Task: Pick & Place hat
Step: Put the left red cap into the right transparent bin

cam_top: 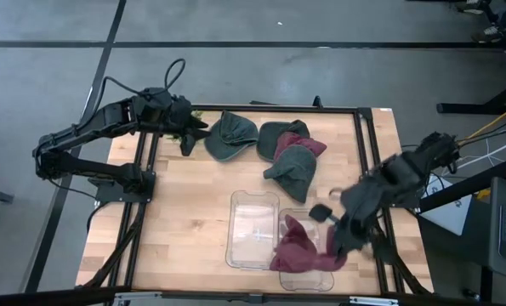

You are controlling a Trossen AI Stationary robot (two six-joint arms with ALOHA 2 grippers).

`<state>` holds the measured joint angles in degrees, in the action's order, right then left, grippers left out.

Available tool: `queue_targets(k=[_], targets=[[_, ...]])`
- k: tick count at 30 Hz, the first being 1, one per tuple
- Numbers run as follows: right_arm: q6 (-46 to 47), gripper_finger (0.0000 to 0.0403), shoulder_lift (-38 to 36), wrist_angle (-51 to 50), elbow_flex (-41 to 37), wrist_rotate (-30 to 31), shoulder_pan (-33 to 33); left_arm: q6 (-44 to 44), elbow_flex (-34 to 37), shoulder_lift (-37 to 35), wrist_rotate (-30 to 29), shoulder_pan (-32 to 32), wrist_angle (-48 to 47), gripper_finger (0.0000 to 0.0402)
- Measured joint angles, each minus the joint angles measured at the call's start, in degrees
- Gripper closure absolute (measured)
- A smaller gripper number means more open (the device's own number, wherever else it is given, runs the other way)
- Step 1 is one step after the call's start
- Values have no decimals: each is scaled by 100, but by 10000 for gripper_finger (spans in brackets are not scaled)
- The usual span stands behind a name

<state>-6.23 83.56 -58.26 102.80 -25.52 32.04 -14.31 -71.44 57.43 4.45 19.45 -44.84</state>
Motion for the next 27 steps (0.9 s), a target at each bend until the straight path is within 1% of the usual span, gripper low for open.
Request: queue_targets(k=[6, 9, 12, 27], targets=[[-43, 400, 591, 230, 0, 1, 299, 0, 2, 36, 2, -138, -5, 251], [-73, 400, 777, 357, 0, 4, 352, -13, 2, 73, 2, -199, -8, 250], [-46, 400, 881, 239, 0, 71, 355, -11, 2, 127, 4, -259, -12, 248], [90, 400, 985, -896, -2, 1082, 212, -4, 2, 199, 6, -479, -44, 247]])
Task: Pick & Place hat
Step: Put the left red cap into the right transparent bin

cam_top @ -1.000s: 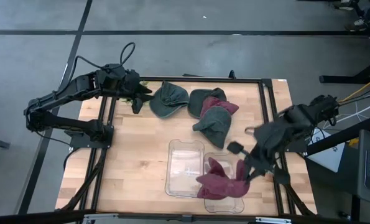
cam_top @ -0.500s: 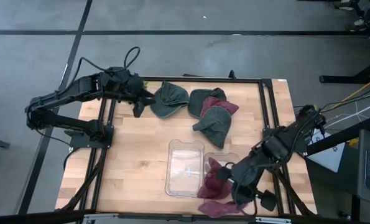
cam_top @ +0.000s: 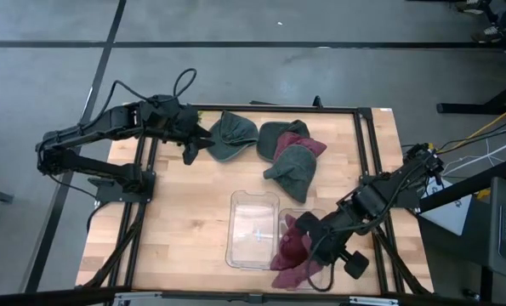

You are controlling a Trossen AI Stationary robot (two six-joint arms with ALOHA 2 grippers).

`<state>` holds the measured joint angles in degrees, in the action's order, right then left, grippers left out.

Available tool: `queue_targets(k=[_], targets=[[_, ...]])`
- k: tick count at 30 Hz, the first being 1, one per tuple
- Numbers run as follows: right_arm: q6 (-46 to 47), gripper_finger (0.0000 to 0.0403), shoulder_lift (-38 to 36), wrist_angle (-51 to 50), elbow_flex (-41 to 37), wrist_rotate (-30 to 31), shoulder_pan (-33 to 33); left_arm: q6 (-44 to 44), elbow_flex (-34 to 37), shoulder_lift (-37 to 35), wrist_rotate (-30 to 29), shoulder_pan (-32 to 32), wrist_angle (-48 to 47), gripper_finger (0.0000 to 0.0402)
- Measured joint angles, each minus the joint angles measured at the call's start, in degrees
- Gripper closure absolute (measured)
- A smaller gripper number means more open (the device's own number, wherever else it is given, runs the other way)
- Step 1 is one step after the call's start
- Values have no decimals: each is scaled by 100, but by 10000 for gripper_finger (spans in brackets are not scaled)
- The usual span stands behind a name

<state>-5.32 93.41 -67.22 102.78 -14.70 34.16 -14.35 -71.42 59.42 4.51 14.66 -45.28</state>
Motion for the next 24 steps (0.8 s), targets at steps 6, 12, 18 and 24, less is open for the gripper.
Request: queue_targets(k=[6, 12, 18, 24], targets=[[-70, 400, 0, -261, 0, 190, -112, -73, 0, 0, 4, -5, 0, 249], [-133, 400, 104, -791, -4, 323, -264, -159, 0, 0, 37, -29, 0, 251], [-332, 400, 412, -959, -4, 326, -383, -196, 0, 0, 37, -170, 0, 247], [-481, 400, 789, -1348, -4, 468, -523, -247, 0, 0, 11, -328, 0, 249]])
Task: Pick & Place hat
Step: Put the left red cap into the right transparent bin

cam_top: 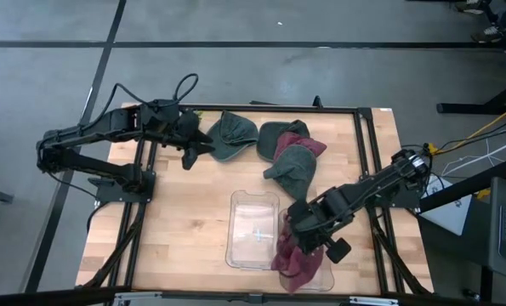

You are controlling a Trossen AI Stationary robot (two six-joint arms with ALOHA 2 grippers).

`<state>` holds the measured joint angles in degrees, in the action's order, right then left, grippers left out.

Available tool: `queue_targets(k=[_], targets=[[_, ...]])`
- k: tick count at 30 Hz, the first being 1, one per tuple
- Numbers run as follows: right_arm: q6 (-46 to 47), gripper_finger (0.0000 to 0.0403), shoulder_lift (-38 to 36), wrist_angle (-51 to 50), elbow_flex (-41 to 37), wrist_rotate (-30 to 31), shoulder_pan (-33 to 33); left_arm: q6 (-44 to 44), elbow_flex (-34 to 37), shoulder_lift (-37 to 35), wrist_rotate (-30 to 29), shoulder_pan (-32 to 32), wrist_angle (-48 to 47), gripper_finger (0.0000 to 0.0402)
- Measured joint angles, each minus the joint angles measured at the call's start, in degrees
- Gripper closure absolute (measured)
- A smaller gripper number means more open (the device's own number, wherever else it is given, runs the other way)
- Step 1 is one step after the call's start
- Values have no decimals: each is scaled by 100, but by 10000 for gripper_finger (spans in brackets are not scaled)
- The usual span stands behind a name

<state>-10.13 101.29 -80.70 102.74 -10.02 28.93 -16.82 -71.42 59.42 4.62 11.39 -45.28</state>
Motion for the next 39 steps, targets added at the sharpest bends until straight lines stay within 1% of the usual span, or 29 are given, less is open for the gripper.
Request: queue_targets(k=[6, 8, 12, 15, 19, 21, 33, 39], targets=[[-92, 400, 71, -1, 0, 36, -118, -62, 0, 0, -11, -141, 0, 250], [-95, 400, 40, -34, 0, 288, -129, -66, 0, 0, -11, -184, 0, 248], [-109, 400, -1, -200, 0, 494, -191, -66, 0, 0, -27, -258, 4, 247], [-111, 400, -6, -195, 0, 530, -258, -62, 0, 0, -134, -311, 8, 249], [-111, 400, -6, -193, 0, 742, -344, -61, 0, 0, -358, -379, 31, 251], [-104, 398, -6, -193, 0, 743, -389, -59, 0, 0, -371, -392, 33, 251], [71, 345, -9, -195, 0, 746, -380, -48, 0, 0, -389, -392, 47, 250], [-91, 304, -9, -192, 0, 771, -276, -46, 0, 0, -423, -392, 47, 249]])
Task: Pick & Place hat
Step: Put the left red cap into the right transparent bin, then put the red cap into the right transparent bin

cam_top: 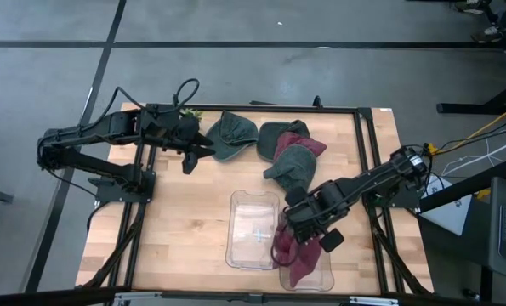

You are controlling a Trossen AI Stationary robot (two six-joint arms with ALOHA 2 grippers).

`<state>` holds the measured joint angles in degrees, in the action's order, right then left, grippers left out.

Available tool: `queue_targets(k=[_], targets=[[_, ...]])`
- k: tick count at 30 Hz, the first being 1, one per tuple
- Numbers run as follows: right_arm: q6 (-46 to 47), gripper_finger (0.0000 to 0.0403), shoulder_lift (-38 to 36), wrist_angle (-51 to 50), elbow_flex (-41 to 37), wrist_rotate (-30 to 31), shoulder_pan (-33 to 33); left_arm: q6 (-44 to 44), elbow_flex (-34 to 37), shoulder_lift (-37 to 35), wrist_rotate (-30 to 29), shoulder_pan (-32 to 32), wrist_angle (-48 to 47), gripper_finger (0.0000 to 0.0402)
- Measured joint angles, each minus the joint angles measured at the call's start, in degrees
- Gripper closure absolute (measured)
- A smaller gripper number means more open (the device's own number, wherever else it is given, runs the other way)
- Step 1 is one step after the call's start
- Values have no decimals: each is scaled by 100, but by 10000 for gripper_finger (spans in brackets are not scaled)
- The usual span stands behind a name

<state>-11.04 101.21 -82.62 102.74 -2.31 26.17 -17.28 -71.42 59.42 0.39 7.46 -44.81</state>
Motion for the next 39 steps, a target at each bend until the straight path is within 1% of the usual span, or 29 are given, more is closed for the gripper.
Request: queue_targets(k=[3, 7, 8, 10, 13, 17, 22, 28, 31, 35, 37, 39], targets=[[32, 275, -1, -1, 0, 251, 68, 0, 0, 0, -111, 0, 0, 247], [47, 233, -2, -8, 0, 807, 198, 0, 0, 0, -320, 1, 2, 248], [40, 224, -2, -16, 0, 869, 224, 0, 0, 0, -352, 1, 1, 249], [2, 208, -2, -53, 0, 858, 271, 0, 0, 0, -381, 2, 2, 249], [-67, 191, -15, -263, 0, 673, 340, 0, 0, 0, -385, 0, 2, 247], [-67, 178, -153, -329, 0, 411, 366, -1, 0, 0, -396, 1, 2, 249], [218, 173, -524, -326, 0, 420, 358, -11, 2, 0, -398, 2, 80, 250], [781, 173, -1192, -214, 0, 487, 203, 1, 4, 0, -393, 0, 597, 247], [1033, 173, -1585, -142, 0, 886, 64, -304, 4, 53, -346, 2, 1078, 248], [1216, 173, -2104, -13, 0, 1631, -147, -883, 4, 181, -331, 1, 1611, 248], [1252, 173, -2332, 114, 0, 1984, -269, -960, 4, 272, -291, 2, 1654, 247], [1249, 173, -2548, 287, 0, 2240, -418, -839, 4, 399, -283, 2, 1654, 247]])
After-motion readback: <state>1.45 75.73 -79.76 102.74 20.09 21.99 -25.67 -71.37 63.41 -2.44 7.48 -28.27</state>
